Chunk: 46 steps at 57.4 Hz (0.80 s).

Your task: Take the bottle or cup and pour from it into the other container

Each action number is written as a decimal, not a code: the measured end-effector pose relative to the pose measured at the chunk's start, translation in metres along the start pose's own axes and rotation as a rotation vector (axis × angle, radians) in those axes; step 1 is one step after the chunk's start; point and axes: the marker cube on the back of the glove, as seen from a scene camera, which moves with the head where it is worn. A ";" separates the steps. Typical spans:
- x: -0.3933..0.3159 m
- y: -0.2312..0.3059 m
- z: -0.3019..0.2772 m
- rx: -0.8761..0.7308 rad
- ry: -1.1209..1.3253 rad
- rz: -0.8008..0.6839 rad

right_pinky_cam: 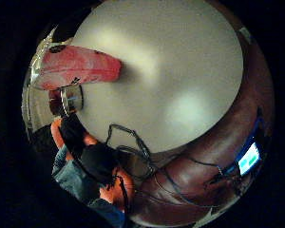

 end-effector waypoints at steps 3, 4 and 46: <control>0.007 -0.004 0.002 0.001 -0.002 -0.096; 0.008 -0.005 0.002 0.003 -0.009 -0.100; 0.019 -0.026 0.035 0.003 -0.228 -0.155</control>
